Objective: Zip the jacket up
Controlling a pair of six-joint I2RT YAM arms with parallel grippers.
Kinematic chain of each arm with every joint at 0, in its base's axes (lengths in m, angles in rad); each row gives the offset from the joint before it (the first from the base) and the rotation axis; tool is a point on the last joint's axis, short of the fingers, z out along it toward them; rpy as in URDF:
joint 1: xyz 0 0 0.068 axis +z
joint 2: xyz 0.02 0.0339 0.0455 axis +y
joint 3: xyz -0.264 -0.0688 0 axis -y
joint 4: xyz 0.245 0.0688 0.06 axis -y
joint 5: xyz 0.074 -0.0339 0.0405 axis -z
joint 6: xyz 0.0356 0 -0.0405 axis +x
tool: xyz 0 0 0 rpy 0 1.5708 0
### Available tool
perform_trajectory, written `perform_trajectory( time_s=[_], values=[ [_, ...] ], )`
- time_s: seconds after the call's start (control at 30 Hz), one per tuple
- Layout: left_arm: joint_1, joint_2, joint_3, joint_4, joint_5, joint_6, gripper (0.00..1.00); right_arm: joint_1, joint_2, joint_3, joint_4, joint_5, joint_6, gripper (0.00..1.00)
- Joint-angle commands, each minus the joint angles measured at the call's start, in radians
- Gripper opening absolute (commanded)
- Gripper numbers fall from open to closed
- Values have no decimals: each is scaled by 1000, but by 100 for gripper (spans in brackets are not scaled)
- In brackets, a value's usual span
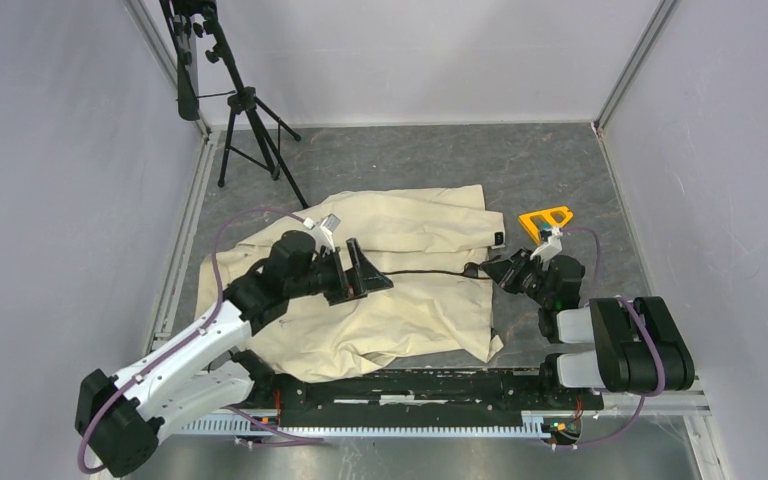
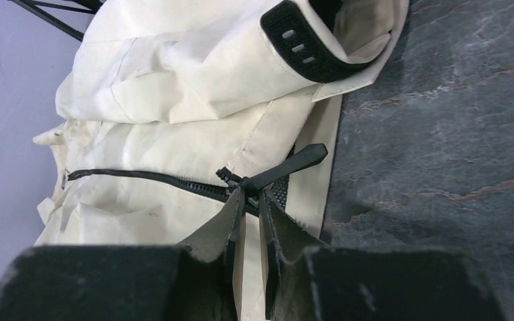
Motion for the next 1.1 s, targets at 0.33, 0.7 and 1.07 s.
perform_trajectory(
  time_s=[0.33,0.7,1.07],
  values=[
    [-171,168,184,180,-270,179,95,11,87,68,135,-185,-7,0],
    [-186,576,322,465,-126,271,94,-35,93,91,105,-218,21,0],
    [-231,798,418,503,-39,433,100,-145,182,-29,591,-343,318,0]
  ],
)
